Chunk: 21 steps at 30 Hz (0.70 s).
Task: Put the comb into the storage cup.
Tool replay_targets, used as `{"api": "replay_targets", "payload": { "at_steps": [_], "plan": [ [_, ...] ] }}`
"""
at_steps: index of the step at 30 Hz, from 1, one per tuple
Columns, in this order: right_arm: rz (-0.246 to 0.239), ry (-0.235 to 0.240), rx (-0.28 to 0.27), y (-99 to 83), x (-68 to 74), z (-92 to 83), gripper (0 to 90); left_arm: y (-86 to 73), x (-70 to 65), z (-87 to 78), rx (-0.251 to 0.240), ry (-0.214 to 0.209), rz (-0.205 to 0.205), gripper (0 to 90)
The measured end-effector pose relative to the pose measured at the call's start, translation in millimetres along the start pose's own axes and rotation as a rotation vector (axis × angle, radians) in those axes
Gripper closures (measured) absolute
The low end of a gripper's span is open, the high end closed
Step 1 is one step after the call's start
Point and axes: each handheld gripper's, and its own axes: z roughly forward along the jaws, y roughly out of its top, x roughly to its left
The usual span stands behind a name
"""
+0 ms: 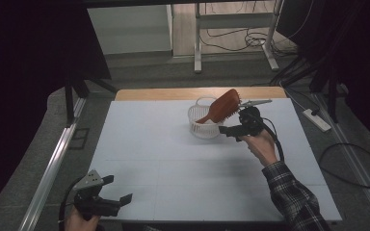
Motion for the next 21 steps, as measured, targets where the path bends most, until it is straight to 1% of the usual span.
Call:
{"api": "replay_targets", "payload": {
  "at_steps": [1, 4, 10, 21],
  "plan": [
    [0.000, 0.000, 0.000, 0.0, 0.0, 0.0, 0.3, 0.0, -0.1, 0.0, 0.001, 0.000, 0.001, 0.9],
    [0.001, 0.021, 0.003, -2.1, 0.7, -2.7, 0.8, 0.1, -0.4, 0.2, 0.002, 0.000, 0.003, 1.1],
    [-0.004, 0.033, 0.005, -5.3, 1.6, -6.2, 1.1, -0.1, 0.0, -0.1, -0.002, -0.002, 0.001, 1.1],
    [-0.017, 0.025, -0.005, -8.6, 2.3, -12.0, 0.0, -0.1, 0.4, -0.2, -0.001, -0.004, -0.001, 1.1]
  ]
}}
